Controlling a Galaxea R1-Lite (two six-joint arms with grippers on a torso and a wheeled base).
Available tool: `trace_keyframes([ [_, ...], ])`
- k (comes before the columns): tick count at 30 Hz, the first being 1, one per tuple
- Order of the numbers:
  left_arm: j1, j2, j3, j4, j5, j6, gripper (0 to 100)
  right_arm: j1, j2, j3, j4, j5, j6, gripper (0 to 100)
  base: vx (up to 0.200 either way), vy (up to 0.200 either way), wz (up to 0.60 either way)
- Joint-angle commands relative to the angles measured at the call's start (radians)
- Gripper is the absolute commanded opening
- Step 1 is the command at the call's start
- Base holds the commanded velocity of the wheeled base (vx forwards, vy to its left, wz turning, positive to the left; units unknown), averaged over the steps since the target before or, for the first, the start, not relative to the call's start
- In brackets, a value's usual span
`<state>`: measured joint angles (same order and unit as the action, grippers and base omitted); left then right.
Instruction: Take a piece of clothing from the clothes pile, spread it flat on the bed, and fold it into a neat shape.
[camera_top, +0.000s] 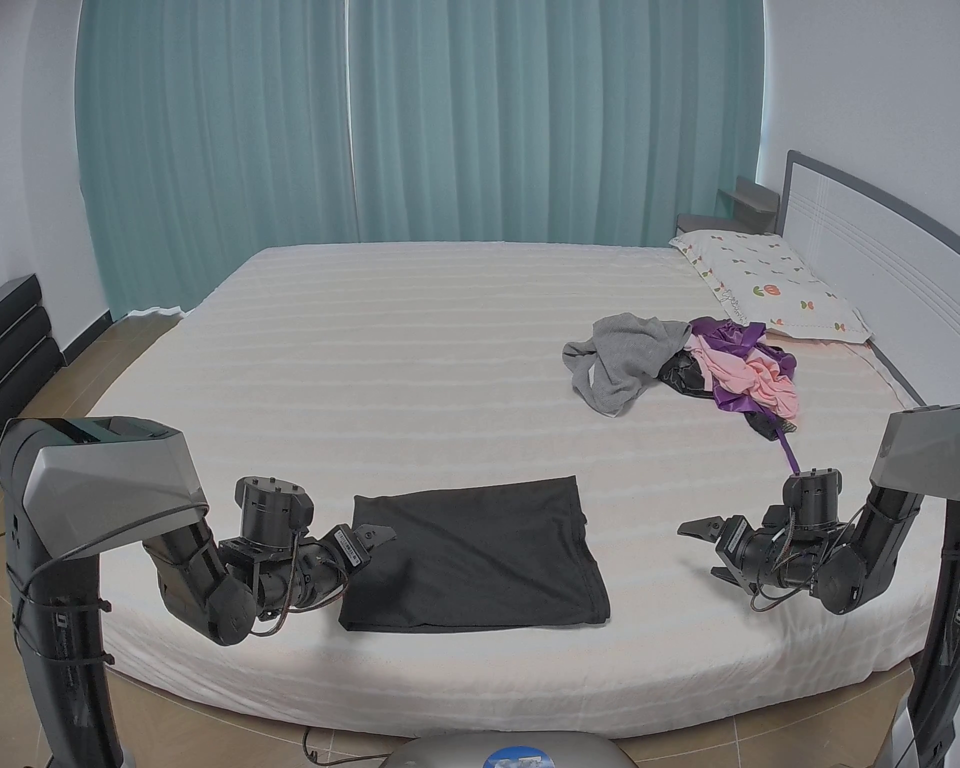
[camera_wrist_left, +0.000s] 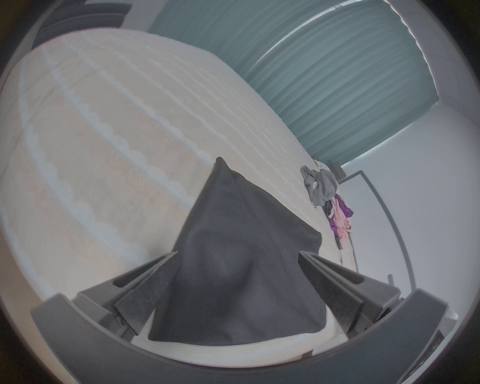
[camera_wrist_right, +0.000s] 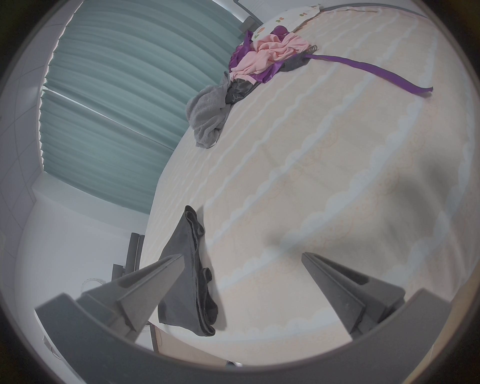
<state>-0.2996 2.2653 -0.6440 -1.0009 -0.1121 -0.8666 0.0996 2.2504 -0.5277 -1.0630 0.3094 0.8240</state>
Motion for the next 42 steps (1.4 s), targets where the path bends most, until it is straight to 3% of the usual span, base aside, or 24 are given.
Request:
trace_keyframes([
  [1, 0.045, 0.063, -0.031, -0.019, -0.009, 0.047, 100, 0.003, 0.008, 0.000, 0.000, 0.001, 0.001, 100, 0.000, 0.000, 0.00],
  [6, 0.042, 0.071, -0.020, -0.045, 0.006, 0.112, 100, 0.008, 0.009, -0.003, 0.000, 0.001, 0.000, 100, 0.000, 0.000, 0.00],
  [27, 0.034, 0.135, -0.085, -0.056, 0.008, 0.118, 100, 0.022, 0.015, -0.008, 0.000, 0.001, 0.000, 100, 0.000, 0.000, 0.00],
  [28, 0.034, 0.135, -0.085, -0.056, 0.008, 0.118, 0, 0.022, 0.015, -0.008, 0.000, 0.001, 0.000, 100, 0.000, 0.000, 0.00],
  [42, 0.040, 0.131, -0.069, -0.068, 0.057, 0.086, 0, 0.022, 0.014, -0.008, 0.000, 0.002, 0.001, 100, 0.000, 0.000, 0.00],
])
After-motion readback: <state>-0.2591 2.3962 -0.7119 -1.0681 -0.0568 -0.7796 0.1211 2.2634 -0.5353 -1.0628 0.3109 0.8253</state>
